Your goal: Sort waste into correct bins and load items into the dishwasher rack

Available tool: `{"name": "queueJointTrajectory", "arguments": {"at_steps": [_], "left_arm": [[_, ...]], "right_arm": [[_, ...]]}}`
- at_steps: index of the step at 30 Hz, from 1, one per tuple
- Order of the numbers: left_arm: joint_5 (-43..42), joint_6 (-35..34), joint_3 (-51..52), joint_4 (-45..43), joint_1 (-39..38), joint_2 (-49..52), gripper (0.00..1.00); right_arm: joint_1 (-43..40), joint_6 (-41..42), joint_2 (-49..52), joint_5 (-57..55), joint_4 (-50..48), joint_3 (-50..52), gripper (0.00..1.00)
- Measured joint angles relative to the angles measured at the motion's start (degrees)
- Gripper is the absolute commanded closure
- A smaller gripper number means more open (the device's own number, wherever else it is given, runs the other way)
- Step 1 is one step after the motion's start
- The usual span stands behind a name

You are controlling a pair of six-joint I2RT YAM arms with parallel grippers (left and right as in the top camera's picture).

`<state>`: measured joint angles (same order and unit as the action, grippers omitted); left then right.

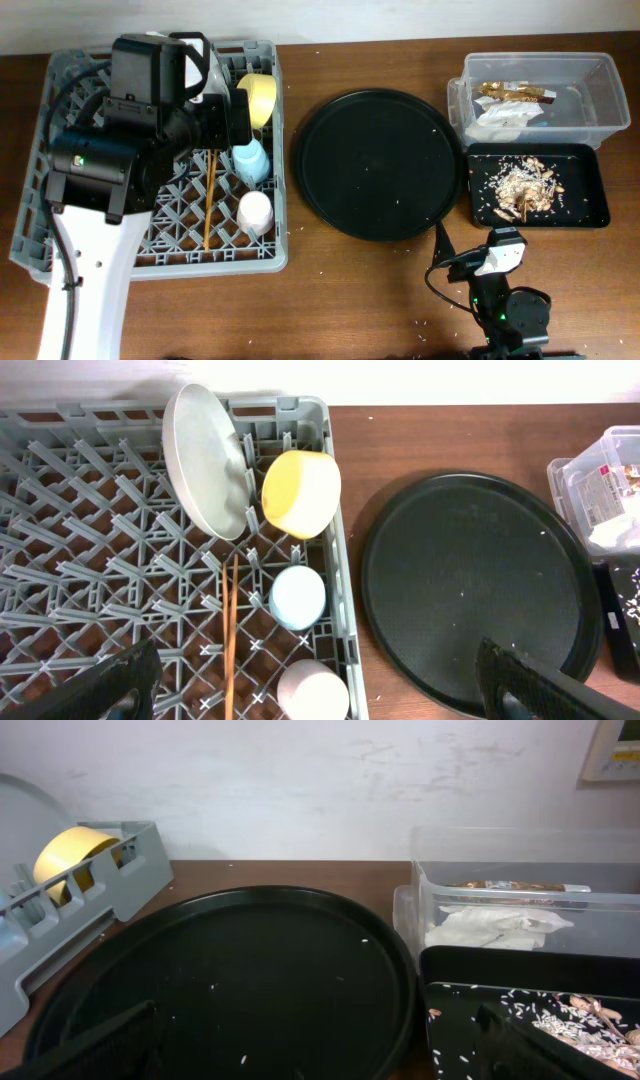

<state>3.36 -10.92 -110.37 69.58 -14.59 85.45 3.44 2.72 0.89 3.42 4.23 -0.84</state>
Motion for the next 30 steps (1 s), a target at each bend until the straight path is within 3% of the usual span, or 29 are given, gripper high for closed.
{"name": "queueJointTrajectory", "arguments": {"at_steps": [12, 22, 24, 27, 28, 30], "left_arm": [[0.0, 0.0, 0.0, 0.0, 0.0, 0.0, 0.0], [3.72, 0.02, 1.44, 7.52, 1.2, -2.01, 0.0], [4.37, 0.11, 6.75, 4.15, 4.24, -7.17, 0.0], [1.05, 2.82, 22.77, -11.37, 9.31, -20.0, 0.0], [0.07, 3.45, 25.99, -12.74, 10.27, -22.38, 0.0], [-4.85, 7.19, 44.3, -26.64, 14.88, -34.8, 0.0]], "right_arm": [[0.0, 0.0, 0.0, 0.17, 0.0, 0.0, 0.01], [0.0, -0.02, 0.0, 0.2, -0.02, 0.0, 0.02], [0.0, 0.0, 0.0, 0.35, 0.0, 0.0, 0.01], [0.0, 0.02, -0.15, 0.5, 0.0, 0.0, 0.01], [0.0, 0.0, -0.2, 0.59, -0.09, 0.0, 0.02], [0.0, -0.04, -0.2, 0.59, -0.13, 0.0, 0.01]]}}
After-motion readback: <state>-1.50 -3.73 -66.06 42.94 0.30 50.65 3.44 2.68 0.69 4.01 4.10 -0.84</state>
